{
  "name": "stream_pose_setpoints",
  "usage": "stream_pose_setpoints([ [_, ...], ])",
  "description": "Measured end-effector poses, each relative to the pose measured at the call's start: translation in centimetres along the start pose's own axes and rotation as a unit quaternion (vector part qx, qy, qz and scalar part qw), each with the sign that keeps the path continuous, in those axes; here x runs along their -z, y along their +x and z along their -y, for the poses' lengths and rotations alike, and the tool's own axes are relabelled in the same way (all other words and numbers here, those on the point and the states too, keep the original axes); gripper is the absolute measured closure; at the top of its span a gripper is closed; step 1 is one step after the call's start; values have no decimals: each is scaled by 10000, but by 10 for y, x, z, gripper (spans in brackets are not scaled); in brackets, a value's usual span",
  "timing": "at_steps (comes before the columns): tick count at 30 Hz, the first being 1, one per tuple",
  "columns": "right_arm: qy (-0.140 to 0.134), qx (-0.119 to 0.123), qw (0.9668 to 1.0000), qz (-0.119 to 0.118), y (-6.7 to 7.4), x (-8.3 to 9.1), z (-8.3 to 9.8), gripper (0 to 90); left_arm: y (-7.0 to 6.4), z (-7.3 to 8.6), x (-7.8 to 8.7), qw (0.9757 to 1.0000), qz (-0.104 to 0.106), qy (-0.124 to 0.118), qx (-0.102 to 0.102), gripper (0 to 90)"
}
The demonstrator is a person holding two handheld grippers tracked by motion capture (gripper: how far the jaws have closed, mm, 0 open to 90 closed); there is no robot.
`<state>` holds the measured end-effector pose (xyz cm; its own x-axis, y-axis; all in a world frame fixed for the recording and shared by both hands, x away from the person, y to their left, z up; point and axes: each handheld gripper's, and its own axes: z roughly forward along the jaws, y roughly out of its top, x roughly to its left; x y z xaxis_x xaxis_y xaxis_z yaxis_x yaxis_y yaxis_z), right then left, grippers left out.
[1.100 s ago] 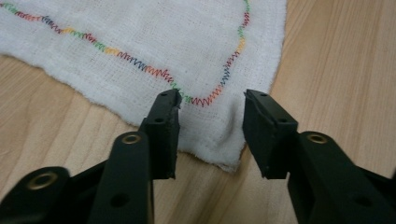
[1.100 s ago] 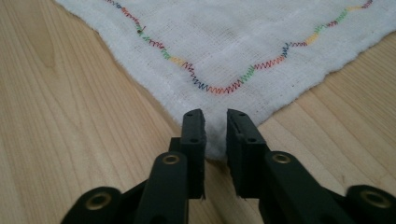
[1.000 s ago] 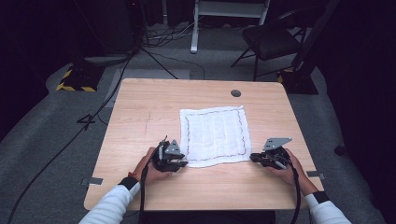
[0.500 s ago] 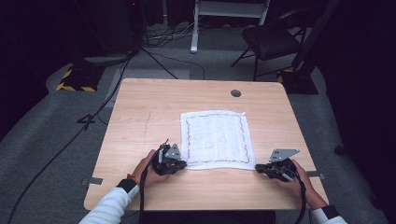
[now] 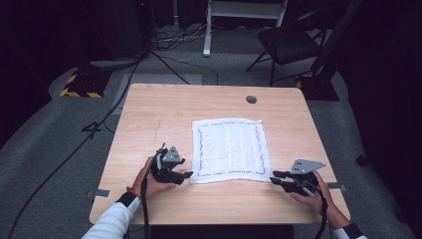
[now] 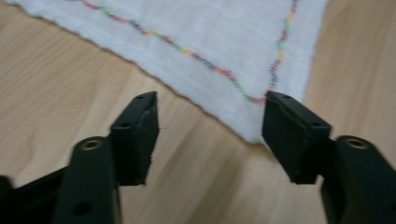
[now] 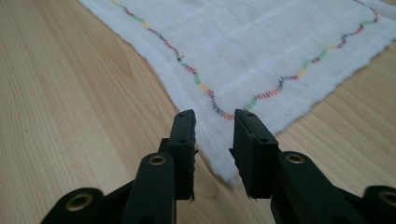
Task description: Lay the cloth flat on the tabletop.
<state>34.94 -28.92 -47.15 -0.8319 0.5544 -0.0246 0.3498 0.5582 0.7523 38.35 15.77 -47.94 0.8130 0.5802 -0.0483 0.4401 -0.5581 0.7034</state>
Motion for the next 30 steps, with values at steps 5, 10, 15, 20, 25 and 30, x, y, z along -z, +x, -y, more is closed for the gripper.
stream_pose_setpoints([
  [5, -133, 184, 9997, 26, 9, -16, -14, 599, 23, -8, -5, 9995, -256, -83, 148, 257],
  [10, -102, 421, 9989, -197, 19, -39, -32, 533, 41, -20, -8, 9972, -664, -318, 121, 236],
  [15, -138, 600, 9975, -336, 32, -64, -51, 501, 60, -32, -16, 9960, -757, -322, 347, 233],
  [20, -156, 852, 9948, -536, 49, -87, -72, 499, 75, -44, -28, 9945, -855, -375, 483, 233],
  [25, -128, 1149, 9904, -756, 67, -111, -89, 543, 91, -52, -41, 9922, -963, -382, 699, 233],
  [30, -135, 1378, 9855, -977, 86, -133, -102, 548, 103, -61, -54, 9892, -1101, -427, 865, 232],
])
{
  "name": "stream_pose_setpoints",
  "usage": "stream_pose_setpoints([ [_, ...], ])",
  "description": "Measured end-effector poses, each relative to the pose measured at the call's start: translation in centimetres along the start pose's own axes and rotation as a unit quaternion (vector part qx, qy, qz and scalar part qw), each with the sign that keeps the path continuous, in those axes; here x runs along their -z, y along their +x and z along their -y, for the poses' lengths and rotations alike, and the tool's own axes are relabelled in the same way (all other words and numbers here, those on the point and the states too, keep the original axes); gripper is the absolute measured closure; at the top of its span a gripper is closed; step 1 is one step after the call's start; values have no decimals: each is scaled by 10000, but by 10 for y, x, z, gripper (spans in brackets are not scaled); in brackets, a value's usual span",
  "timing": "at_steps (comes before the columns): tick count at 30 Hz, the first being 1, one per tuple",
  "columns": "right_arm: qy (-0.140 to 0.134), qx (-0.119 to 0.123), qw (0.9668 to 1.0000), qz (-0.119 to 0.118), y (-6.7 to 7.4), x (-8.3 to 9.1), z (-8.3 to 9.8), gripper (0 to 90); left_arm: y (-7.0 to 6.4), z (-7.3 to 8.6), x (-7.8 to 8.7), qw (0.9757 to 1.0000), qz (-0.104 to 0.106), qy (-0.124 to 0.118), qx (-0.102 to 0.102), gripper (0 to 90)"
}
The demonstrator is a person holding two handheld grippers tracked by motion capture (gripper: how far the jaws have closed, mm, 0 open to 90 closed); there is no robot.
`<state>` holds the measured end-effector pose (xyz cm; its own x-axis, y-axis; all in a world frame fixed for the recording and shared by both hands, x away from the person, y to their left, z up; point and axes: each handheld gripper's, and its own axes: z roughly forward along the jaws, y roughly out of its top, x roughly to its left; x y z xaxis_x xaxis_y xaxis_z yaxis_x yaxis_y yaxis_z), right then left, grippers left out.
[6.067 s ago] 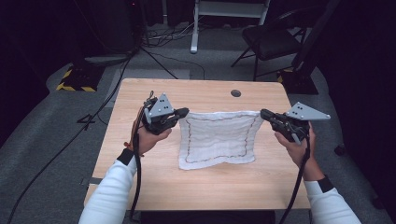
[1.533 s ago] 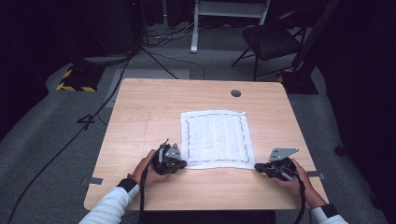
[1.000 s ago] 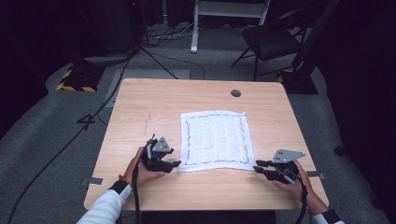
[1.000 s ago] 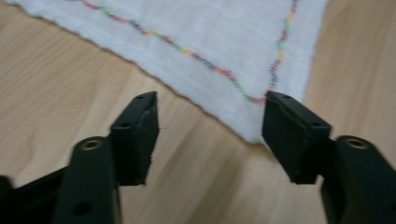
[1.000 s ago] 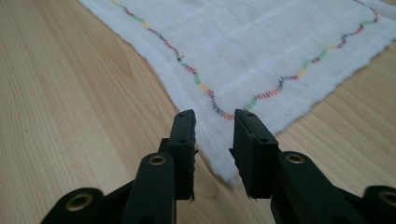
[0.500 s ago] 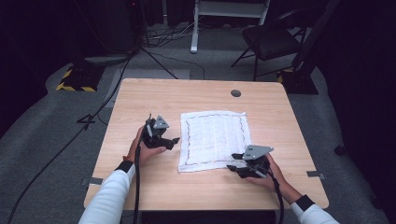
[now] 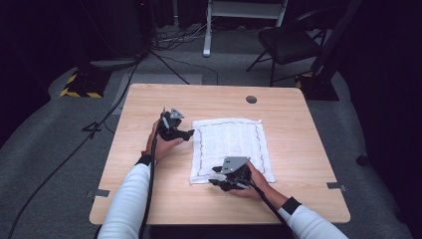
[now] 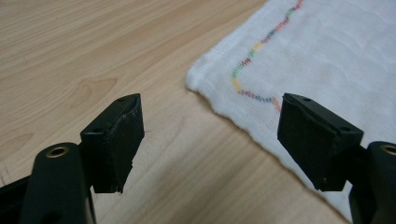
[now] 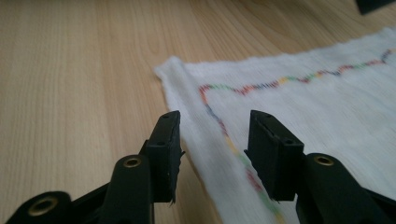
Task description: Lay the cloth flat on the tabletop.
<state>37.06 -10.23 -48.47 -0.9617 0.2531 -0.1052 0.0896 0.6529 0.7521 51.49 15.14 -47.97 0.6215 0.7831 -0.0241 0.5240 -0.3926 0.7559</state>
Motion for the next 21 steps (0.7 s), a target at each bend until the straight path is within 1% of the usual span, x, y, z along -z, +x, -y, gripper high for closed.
stream_pose_setpoints([
  [4, -39, 75, 9998, -175, 7, -19, -13, 544, -1, -6, -11, 10000, 18, 66, 57, 226],
  [5, -52, 75, 9998, -203, 9, -23, -16, 543, -1, -7, -13, 9999, 18, 107, 6, 226],
  [6, -61, 108, 9997, -233, 11, -28, -19, 544, -3, -7, -16, 9999, 21, 129, 11, 225],
  [8, -77, 137, 9995, -256, 13, -35, -22, 558, -5, -7, -22, 9999, -5, 155, 29, 224],
  [9, -57, 134, 9995, -274, 14, -39, -23, 562, -6, -7, -24, 9998, 0, 165, 71, 223],
  [11, 22, 152, 9996, -234, 15, -46, -23, 569, -6, -6, -29, 9997, -69, 232, 80, 218],
  [13, -8, 60, 9998, -190, 14, -48, -22, 585, -7, -6, -34, 9996, -82, 274, 84, 217],
  [14, 1, 62, 9999, -129, 14, -49, -23, 604, -7, -6, -35, 9995, -110, 274, 90, 216],
  [16, -5, 34, 10000, -44, 13, -49, -23, 690, -6, -6, -38, 9993, -169, 307, 115, 214],
  [18, -29, 4, 10000, 31, 11, -51, -23, 767, -6, -8, -41, 9989, -262, 345, 175, 200],
  [19, -21, 19, 10000, 70, 11, -51, -22, 801, -5, -9, -42, 9987, -263, 374, 222, 191],
  [20, -6, 0, 10000, 96, 10, -51, -22, 819, -4, -10, -44, 9985, -320, 383, 237, 178],
  [21, -12, -29, 9999, 106, 10, -51, -22, 833, -3, -11, -45, 9983, -339, 381, 296, 165],
])
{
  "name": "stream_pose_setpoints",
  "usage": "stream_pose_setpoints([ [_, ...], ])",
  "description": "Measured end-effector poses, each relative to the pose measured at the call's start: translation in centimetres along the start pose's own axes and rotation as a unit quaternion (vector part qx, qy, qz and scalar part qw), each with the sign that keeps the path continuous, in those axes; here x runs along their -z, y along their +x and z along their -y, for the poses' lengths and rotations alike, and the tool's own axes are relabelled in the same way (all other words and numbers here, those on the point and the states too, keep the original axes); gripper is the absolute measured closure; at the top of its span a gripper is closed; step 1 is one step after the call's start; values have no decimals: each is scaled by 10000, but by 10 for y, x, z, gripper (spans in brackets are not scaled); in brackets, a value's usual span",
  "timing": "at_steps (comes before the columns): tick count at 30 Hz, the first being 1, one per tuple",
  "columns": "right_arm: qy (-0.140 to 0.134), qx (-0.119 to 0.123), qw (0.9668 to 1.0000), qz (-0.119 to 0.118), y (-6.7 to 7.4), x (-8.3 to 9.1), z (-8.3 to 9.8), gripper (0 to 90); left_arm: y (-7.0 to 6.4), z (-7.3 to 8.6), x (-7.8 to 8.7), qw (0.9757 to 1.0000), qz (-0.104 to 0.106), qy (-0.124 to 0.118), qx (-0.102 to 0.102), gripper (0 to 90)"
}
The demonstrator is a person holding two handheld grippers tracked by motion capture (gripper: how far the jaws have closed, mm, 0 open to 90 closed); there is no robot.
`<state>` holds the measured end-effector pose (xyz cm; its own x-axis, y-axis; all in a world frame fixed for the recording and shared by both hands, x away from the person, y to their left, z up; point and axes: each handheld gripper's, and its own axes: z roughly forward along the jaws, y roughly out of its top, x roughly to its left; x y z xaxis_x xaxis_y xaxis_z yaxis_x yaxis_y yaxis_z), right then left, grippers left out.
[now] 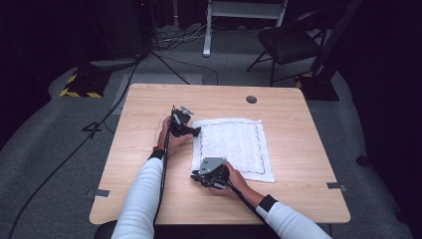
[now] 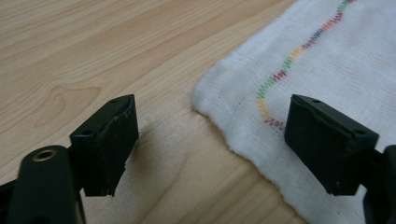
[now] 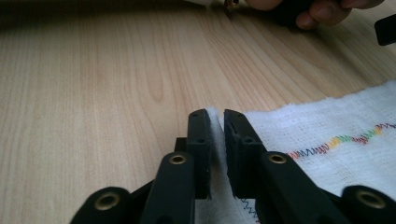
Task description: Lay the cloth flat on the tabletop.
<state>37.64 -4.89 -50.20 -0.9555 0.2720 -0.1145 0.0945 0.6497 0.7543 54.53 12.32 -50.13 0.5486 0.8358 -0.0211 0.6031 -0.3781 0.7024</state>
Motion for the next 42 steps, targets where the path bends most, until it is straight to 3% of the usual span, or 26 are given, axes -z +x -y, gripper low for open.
stream_pose_setpoints([
  [5, 58, 81, 9999, 66, 2, 1, -1, 866, 6, -5, -5, 9995, -193, 2, 247, 155],
  [10, 91, 67, 9999, -17, 2, 3, 0, 872, 8, -8, -9, 9994, -151, 48, 313, 142],
  [17, 148, 118, 9998, -88, 4, 5, -1, 874, 6, -9, -11, 9997, -97, 95, 213, 123],
  [20, 158, 110, 9998, -95, 5, 5, -1, 874, 4, -8, -9, 9999, 70, 0, 76, 205],
  [23, 169, 126, 9997, -83, 5, 5, -1, 874, 2, -7, -6, 9994, 310, -109, -84, 407],
  [27, 150, 110, 9998, -92, 4, 4, -2, 874, 4, -5, -5, 9985, 517, -192, -41, 663],
  [31, 142, 88, 9998, -107, 3, 3, -2, 874, 8, -6, -5, 9972, 726, -181, -8, 811],
  [42, 137, 115, 9998, -89, 2, 3, -6, 874, 10, -8, 3, 9976, 664, -193, -69, 862],
])
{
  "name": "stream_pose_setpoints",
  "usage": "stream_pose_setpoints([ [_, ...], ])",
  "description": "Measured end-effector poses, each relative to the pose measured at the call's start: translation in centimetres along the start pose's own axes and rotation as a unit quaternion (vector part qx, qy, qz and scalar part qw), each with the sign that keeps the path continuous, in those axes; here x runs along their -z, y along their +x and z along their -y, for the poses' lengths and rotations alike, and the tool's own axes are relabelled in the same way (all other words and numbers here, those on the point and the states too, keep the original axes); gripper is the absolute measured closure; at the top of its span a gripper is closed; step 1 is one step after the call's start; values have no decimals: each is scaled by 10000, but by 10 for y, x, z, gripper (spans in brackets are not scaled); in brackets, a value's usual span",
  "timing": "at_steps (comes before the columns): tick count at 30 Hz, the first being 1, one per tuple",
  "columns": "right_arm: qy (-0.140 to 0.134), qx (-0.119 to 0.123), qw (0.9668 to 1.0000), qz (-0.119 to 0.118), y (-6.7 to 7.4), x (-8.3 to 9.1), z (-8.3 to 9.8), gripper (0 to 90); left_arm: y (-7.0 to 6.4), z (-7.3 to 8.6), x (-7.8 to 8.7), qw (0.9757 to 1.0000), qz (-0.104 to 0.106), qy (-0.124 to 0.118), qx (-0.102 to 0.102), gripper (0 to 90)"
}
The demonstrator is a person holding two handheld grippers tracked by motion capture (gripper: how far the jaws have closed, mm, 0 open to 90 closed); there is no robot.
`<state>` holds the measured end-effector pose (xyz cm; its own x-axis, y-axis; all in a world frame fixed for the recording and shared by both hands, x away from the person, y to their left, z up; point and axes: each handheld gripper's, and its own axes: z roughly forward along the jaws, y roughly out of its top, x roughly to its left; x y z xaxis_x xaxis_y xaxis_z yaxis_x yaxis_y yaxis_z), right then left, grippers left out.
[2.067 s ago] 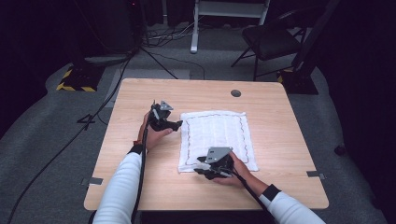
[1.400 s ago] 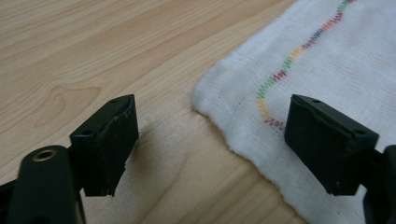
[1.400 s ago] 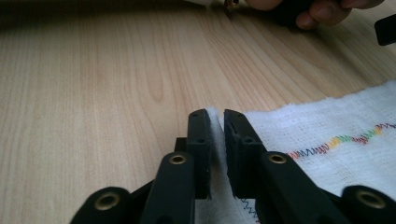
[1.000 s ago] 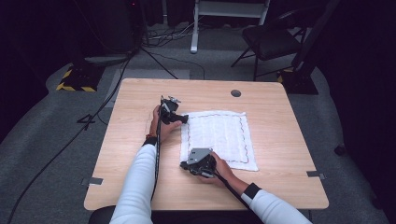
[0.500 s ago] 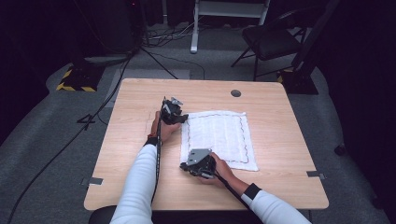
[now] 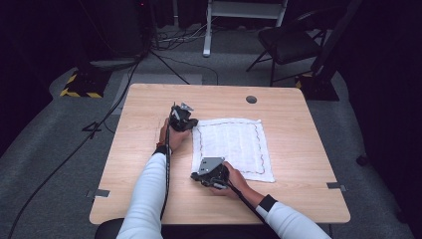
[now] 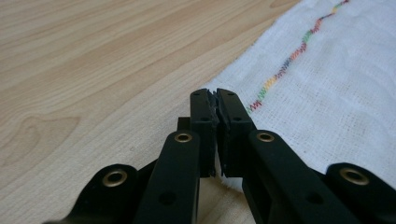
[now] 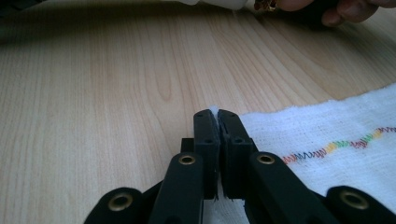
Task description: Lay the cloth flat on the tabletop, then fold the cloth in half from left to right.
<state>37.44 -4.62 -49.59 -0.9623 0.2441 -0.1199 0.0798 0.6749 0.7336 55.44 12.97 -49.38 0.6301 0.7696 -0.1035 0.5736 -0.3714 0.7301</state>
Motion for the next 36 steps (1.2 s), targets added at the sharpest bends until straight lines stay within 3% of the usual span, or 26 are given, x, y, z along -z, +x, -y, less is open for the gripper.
stream_pose_setpoints([
  [23, -147, 83, 9999, -12, 4, -5, -23, 876, 16, 0, 28, 9997, -229, 26, -75, 863],
  [36, -185, 129, 9997, 32, 5, -1, -30, 877, 13, -3, 42, 9995, -261, -67, -189, 862],
])
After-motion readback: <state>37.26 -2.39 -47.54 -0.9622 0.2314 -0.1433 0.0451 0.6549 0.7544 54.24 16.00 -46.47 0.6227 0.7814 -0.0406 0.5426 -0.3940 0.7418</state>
